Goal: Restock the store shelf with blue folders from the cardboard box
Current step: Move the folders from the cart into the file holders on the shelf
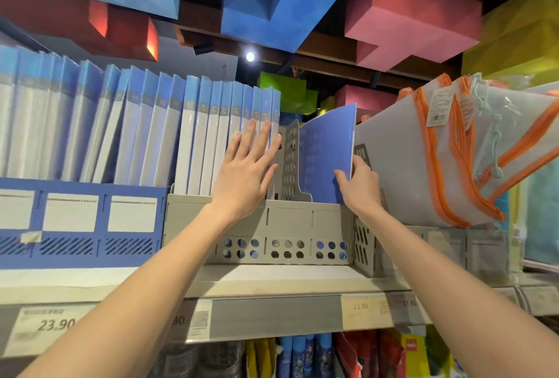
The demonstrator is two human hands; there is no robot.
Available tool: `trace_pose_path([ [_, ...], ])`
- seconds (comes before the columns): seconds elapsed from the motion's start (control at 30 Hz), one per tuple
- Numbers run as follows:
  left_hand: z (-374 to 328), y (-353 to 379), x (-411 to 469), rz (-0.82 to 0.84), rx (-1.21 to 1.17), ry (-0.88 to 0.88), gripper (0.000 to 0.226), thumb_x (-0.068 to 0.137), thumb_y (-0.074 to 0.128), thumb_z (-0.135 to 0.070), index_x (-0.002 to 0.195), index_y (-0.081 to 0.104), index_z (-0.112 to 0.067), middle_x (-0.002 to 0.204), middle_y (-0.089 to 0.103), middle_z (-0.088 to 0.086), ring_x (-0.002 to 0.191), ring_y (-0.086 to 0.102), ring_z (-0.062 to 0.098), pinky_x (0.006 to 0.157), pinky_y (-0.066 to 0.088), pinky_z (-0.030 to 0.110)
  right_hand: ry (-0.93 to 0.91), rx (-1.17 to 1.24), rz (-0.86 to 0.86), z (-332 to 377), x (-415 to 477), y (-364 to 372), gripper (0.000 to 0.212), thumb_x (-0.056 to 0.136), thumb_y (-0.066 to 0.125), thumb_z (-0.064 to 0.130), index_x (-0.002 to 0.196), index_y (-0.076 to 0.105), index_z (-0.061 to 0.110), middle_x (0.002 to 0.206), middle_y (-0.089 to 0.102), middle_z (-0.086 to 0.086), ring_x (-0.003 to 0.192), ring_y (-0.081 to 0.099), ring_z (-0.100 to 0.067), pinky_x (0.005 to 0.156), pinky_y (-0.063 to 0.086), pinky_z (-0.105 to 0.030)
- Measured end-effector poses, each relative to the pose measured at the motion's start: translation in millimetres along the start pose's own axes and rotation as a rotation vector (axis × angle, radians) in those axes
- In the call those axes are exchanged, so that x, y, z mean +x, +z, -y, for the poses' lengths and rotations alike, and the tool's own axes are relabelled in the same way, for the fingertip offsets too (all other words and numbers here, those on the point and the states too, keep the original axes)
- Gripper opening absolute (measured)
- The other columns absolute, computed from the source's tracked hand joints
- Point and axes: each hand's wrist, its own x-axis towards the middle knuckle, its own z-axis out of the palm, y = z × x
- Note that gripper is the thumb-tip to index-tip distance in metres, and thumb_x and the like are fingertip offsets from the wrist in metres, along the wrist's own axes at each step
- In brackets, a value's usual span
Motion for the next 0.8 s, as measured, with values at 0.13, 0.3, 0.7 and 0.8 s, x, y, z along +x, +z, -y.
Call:
trace_pose_path([
  [0.13, 1, 3, -2, -0.021, -0.023, -0.002, 0.059, 0.109, 0.033, -0.038, 0.163, 0.015, -0.021, 0.17, 0.001, 0.006, 0.157, -0.007, 0.028, 0.127, 0.0, 0.046, 0.019, -0.019, 0.012, 4, -9, -5, 0.04, 0.099, 0.061, 0.024, 0.136, 0.049, 0.016, 0.129, 0.061, -0.005, 0.111, 0.063, -0.023, 0.08, 0.057, -0.034],
  [0.3, -7, -7, -3, 0.014, -0.145, -0.034, 0.06, 0.105, 0.043, -0.029, 0.161, 0.022, -0.022, 0.17, 0.006, 0.006, 0.157, -0.005, 0.028, 0.127, 0.0, 0.047, 0.037, -0.08, -0.106, 10, -30, -13, 0.055, 0.093, 0.068, 0.017, 0.142, 0.043, 0.021, 0.135, 0.058, -0.001, 0.122, 0.057, -0.022, 0.096, 0.055, -0.048],
  [0.7, -55, -147, -61, 0.102, -0.635, -0.349, 0.049, 0.101, 0.054, -0.018, 0.149, 0.047, -0.022, 0.148, 0.052, -0.004, 0.139, 0.042, 0.008, 0.117, 0.032, 0.03, -0.057, 0.195, 0.024, 65, -143, -60, 0.03, 0.095, 0.058, 0.017, 0.125, 0.054, 0.019, 0.118, 0.063, 0.003, 0.11, 0.057, -0.016, 0.09, 0.045, -0.031],
  [0.8, -69, -187, -106, 0.095, -0.607, -0.437, 0.042, 0.1, 0.055, -0.02, 0.142, 0.054, -0.02, 0.138, 0.061, -0.004, 0.128, 0.052, 0.007, 0.113, 0.042, 0.034, -0.084, 0.292, 0.09, 79, -189, -71, 0.023, 0.096, 0.059, 0.019, 0.118, 0.058, 0.02, 0.111, 0.065, 0.005, 0.099, 0.06, -0.013, 0.078, 0.042, -0.018],
])
